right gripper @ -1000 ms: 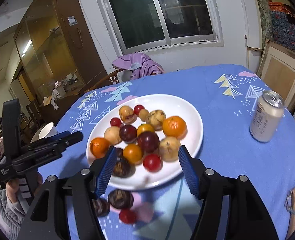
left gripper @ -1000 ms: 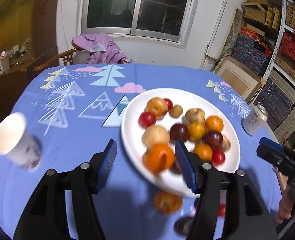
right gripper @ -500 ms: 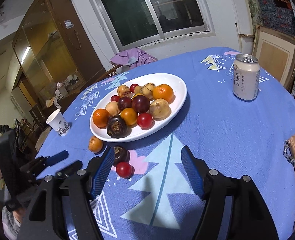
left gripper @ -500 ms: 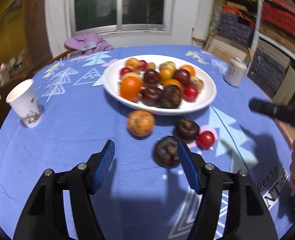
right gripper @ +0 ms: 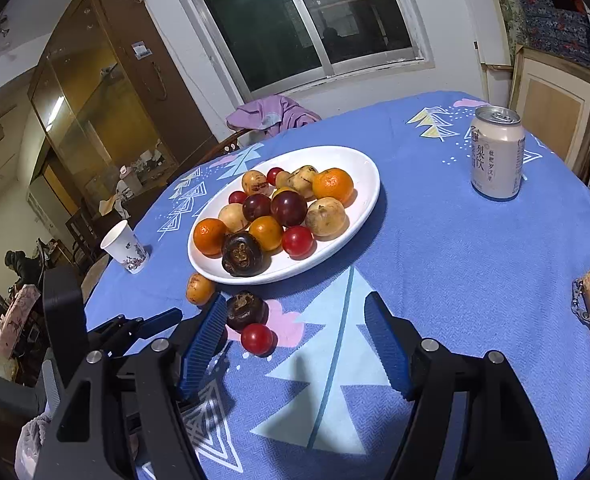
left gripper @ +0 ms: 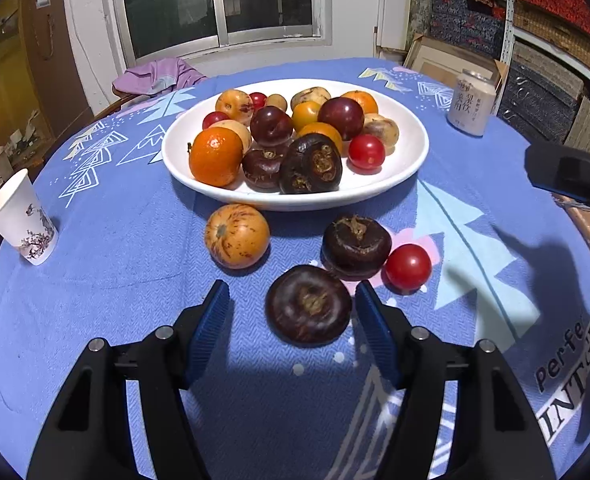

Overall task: Organize fruits
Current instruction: 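Move both grippers back to the pile, left toward a dark brown fruit, then grasp the dark brown fruit with the left gripper while the right grasps a red tomato, then carry the dark brown fruit and tomato onto the white plate and open both grippers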

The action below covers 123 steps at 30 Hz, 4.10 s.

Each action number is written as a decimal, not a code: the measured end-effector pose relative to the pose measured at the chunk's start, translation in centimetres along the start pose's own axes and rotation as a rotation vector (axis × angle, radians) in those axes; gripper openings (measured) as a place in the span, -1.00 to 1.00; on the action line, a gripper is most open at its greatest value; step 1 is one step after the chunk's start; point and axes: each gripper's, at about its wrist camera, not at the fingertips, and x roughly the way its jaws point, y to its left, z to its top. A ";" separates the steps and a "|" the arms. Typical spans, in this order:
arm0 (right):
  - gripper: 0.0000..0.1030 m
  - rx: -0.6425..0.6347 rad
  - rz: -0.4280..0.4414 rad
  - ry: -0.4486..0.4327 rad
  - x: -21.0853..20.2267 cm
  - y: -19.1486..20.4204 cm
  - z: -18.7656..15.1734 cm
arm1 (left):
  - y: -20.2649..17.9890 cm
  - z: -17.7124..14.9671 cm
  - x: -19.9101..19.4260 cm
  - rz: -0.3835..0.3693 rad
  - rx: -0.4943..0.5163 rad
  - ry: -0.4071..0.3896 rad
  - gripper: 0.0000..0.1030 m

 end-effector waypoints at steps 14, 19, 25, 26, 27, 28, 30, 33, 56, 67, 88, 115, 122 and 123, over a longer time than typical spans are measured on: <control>0.41 -0.011 -0.008 0.014 0.5 0.1 -0.1 | 0.2 -0.1 -0.1 -0.051 0.007 -0.004 -0.15; 0.41 -0.040 -0.023 0.021 0.9 0.3 -0.4 | 1.8 -0.8 -2.1 -0.010 -0.015 -0.041 -0.16; 0.41 -0.130 -0.042 0.046 2.1 1.7 -1.4 | 6.1 -1.5 -4.9 0.019 -0.119 -0.093 -0.15; 0.41 -0.163 -0.048 0.051 2.4 2.3 -1.7 | 6.7 -1.7 -5.2 0.020 -0.134 -0.094 -0.16; 0.41 -0.192 -0.055 0.055 2.7 2.7 -2.1 | 7.3 -1.7 -5.2 0.016 -0.149 -0.093 -0.15; 0.39 -0.225 -0.061 0.057 2.9 3.3 -2.4 | 7.8 -1.8 -5.3 0.006 -0.166 -0.090 -0.15; 0.27 -0.304 -0.076 0.057 3.4 4.6 -3.1 | 8.3 -1.7 -5.2 -0.014 -0.183 -0.086 -0.15; 0.09 -0.393 -0.101 0.058 4.2 6.1 -3.7 | 8.1 -1.7 -5.2 -0.026 -0.176 -0.084 -0.15; -0.42 -0.426 -0.119 0.149 7.2 7.4 -3.7 | 5.7 -2.4 -3.0 -0.039 -0.108 -0.012 -0.15; -0.47 -0.387 -0.112 0.175 7.4 6.6 -3.6 | 5.1 -2.8 -1.8 -0.012 -0.071 0.022 -0.15; -0.47 -0.334 -0.052 0.059 3.0 6.3 -2.8 | 4.7 -2.4 -3.4 0.054 -0.063 -0.061 -0.15; -0.46 -0.186 -0.158 -0.026 10.0 3.2 7.1 | 2.3 11.0 3.5 0.115 -0.067 -0.157 0.22; -0.05 -0.123 -0.137 -0.043 8.9 1.9 7.6 | 4.3 11.3 2.8 0.107 -0.128 -0.172 0.55; -0.05 -0.120 -0.134 -0.048 8.5 1.9 7.6 | 4.6 11.2 2.3 0.110 -0.129 -0.177 0.55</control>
